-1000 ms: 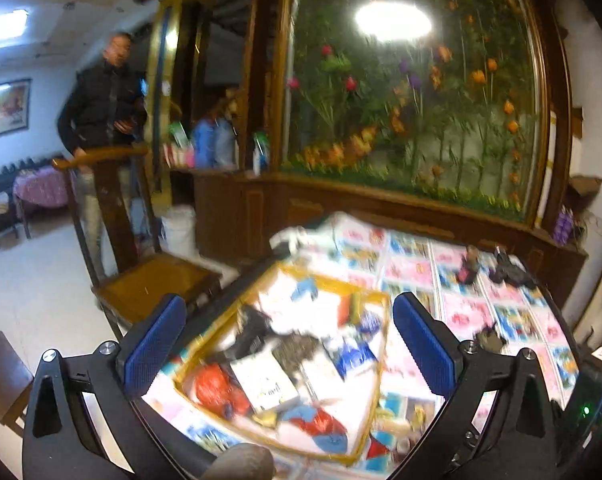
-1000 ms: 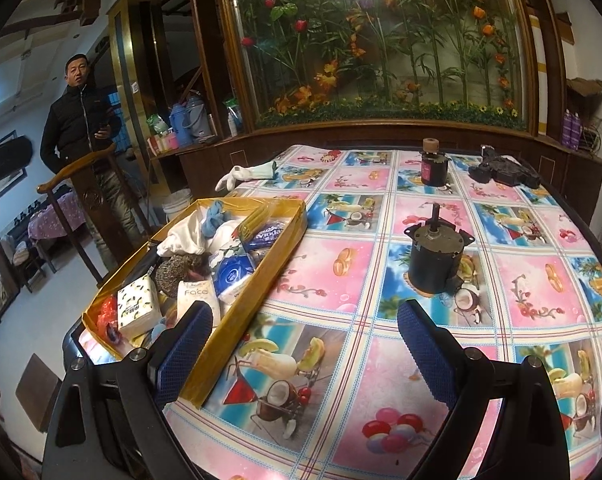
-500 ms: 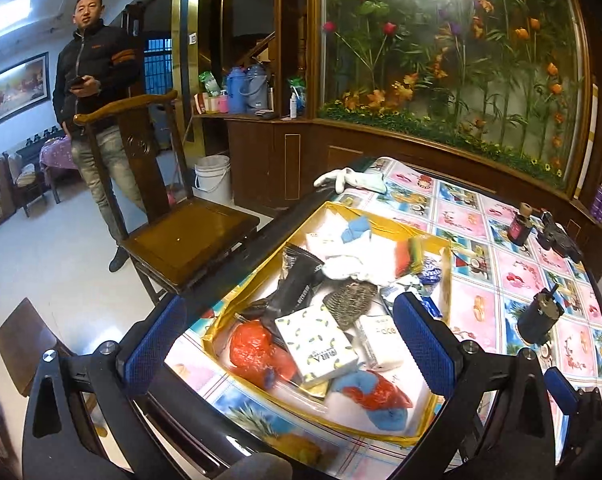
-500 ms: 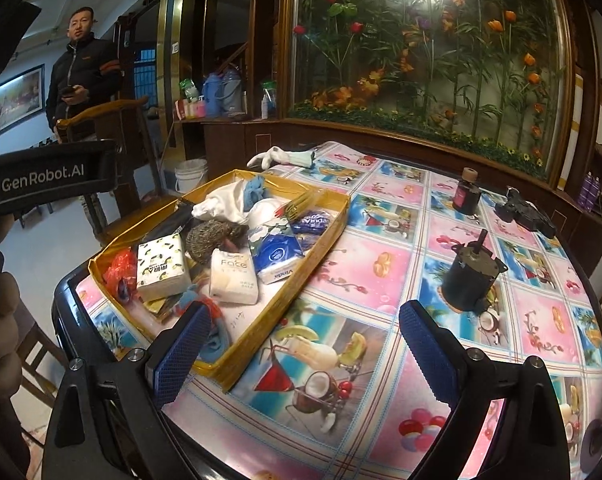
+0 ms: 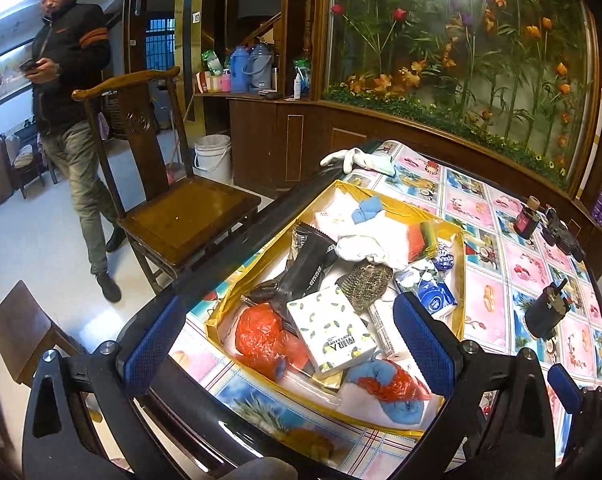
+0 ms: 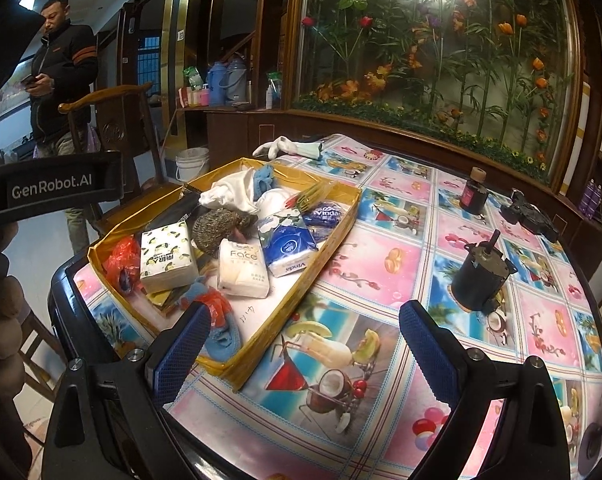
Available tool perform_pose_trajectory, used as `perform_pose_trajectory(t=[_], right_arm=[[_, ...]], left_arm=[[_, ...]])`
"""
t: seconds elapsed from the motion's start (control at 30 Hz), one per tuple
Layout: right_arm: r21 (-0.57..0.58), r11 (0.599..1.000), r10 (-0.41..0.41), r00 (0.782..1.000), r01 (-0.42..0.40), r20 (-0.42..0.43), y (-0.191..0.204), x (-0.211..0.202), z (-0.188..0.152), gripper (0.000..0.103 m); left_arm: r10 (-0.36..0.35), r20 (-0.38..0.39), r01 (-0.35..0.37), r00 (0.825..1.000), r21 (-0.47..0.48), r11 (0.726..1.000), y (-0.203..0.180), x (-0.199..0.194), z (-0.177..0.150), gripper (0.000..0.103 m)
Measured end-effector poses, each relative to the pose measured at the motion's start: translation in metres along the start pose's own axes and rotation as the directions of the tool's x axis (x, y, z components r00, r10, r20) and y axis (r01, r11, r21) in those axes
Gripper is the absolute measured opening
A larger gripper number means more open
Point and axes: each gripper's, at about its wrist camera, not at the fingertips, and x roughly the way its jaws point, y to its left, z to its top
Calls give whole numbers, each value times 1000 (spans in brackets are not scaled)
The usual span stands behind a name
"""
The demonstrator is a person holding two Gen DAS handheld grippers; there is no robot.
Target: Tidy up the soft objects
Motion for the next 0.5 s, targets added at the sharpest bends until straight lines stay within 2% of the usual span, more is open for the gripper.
perform_pose_trajectory(t=[0.5], right_arm=[[-16, 1000, -2, 1000, 1, -14, 6, 3, -2, 97]], left_arm=[[-28, -66, 26, 997, -19, 999, 3, 14, -4, 103]])
